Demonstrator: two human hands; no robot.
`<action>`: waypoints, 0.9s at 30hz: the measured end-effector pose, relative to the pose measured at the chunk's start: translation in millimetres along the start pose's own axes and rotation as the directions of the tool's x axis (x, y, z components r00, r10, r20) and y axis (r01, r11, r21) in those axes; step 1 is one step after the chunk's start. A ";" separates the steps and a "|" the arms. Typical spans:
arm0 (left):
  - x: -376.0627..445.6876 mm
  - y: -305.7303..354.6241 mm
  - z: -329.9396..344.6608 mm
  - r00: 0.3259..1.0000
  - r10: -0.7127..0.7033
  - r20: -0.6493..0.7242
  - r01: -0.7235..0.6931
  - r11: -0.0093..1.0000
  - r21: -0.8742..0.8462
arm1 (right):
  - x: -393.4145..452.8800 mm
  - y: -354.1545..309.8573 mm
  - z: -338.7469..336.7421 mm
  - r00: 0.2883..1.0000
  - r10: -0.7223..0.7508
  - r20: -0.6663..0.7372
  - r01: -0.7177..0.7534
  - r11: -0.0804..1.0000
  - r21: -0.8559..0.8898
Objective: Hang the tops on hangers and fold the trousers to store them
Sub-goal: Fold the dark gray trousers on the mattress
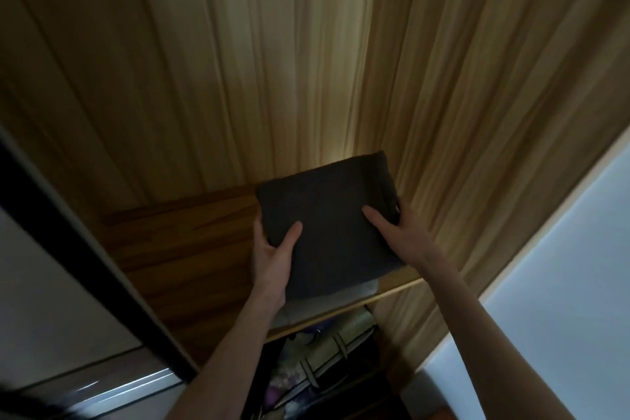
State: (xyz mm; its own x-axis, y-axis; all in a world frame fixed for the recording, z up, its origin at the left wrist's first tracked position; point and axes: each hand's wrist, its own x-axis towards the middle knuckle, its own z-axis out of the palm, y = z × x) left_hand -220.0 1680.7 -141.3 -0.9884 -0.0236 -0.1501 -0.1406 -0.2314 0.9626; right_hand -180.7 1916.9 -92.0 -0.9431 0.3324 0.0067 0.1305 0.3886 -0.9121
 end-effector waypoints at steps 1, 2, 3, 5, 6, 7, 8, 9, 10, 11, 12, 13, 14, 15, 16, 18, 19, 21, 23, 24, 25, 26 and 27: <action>3.9 -10.3 -2.4 0.999 -0.031 -0.028 0.031 0.999 0.005 | 7.4 10.6 8.3 1.000 -0.003 0.005 0.003 1.000 -0.026; 7.3 -21.0 -5.5 0.997 -0.062 -0.056 0.062 0.998 0.012 | 14.3 22.6 17.3 1.000 -0.002 0.021 0.003 0.999 -0.046; 10.7 -31.8 -9.0 0.993 -0.087 -0.080 0.089 0.996 0.021 | 20.5 35.3 27.0 0.999 0.007 0.046 -0.004 0.998 -0.063; 18.4 -51.3 -17.1 0.986 -0.122 -0.113 0.130 0.990 0.062 | 30.8 60.5 45.9 0.993 0.061 0.100 -0.053 0.995 -0.081; 22.1 -59.7 -21.4 0.984 -0.132 -0.123 0.144 0.985 0.094 | 34.3 72.0 54.2 0.988 0.094 0.123 -0.085 0.993 -0.082; 25.8 -66.9 -25.6 0.982 -0.136 -0.129 0.153 0.980 0.131 | 36.9 83.0 61.6 0.982 0.123 0.144 -0.112 0.990 -0.081; 29.3 -72.6 -29.4 0.981 -0.142 -0.132 0.163 0.972 0.168 | 38.8 92.9 68.4 0.976 0.144 0.161 -0.132 0.988 -0.082; 32.2 -77.0 -32.5 0.980 -0.146 -0.134 0.171 0.965 0.200 | 39.4 100.8 73.7 0.971 0.165 0.173 -0.151 0.984 -0.091; 35.4 -80.5 -34.2 0.980 -0.146 -0.137 0.174 0.959 0.225 | 39.7 107.0 78.0 0.967 0.185 0.177 -0.169 0.980 -0.103; 38.1 -83.0 -35.5 0.980 -0.145 -0.139 0.176 0.953 0.245 | 40.1 112.4 81.7 0.964 0.201 0.173 -0.183 0.977 -0.111; 41.0 -84.6 -36.0 0.980 -0.141 -0.138 0.174 0.949 0.262 | 41.0 116.3 84.7 0.964 0.209 0.164 -0.191 0.974 -0.120; 44.3 -85.6 -35.9 0.982 -0.132 -0.135 0.166 0.945 0.283 | 42.5 118.8 86.8 0.967 0.208 0.150 -0.189 0.973 -0.134; 47.3 -86.2 -35.6 0.984 -0.117 -0.131 0.153 0.938 0.311 | 44.4 120.5 88.2 0.971 0.199 0.135 -0.178 0.972 -0.153; 50.4 -86.0 -35.0 0.987 -0.099 -0.129 0.138 0.928 0.346 | 46.5 121.2 89.6 0.975 0.185 0.122 -0.163 0.972 -0.169; 52.9 -85.7 -34.7 0.988 -0.078 -0.130 0.122 0.917 0.380 | 48.2 121.7 90.7 0.979 0.168 0.113 -0.146 0.973 -0.181; 55.3 -83.8 -34.8 0.990 -0.025 -0.137 0.082 0.899 0.429 | 50.2 122.6 92.7 0.986 0.132 0.105 -0.109 0.974 -0.199; 55.4 -82.9 -35.3 0.991 0.003 -0.136 0.060 0.890 0.453 | 50.7 123.2 93.7 0.988 0.118 0.099 -0.096 0.974 -0.204; 54.2 -81.8 -35.8 0.989 0.039 -0.139 0.044 0.834 0.550 | 49.4 122.4 95.4 0.993 0.100 0.068 -0.083 0.971 -0.223; 49.9 -81.2 -36.5 0.977 0.103 -0.184 0.074 0.653 0.754 | 43.5 121.6 97.6 0.998 0.067 0.006 -0.063 0.954 -0.292; 46.0 -81.8 -36.6 0.969 0.162 -0.185 0.075 0.522 0.850 | 38.9 122.4 99.3 0.999 0.024 -0.047 -0.040 0.932 -0.361; 41.7 -82.9 -35.8 0.963 0.222 -0.152 0.051 0.406 0.913 | 33.9 123.1 100.9 0.994 -0.038 -0.105 -0.013 0.898 -0.440; 38.0 -84.5 -34.7 0.959 0.269 -0.094 0.002 0.323 0.947 | 29.5 123.8 102.8 0.981 -0.119 -0.151 0.025 0.857 -0.514; 35.1 -86.9 -33.8 0.953 0.302 -0.021 -0.061 0.262 0.963 | 26.0 124.5 104.6 0.964 -0.205 -0.171 0.070 0.812 -0.580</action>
State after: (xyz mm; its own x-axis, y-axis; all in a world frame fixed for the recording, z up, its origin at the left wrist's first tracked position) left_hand -240.5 1667.2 -237.8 -0.9833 -0.1130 0.1427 -0.0314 0.8777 0.4783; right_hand -220.9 1884.0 -248.2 -0.8835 0.3871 0.2638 0.2167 0.8370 -0.5025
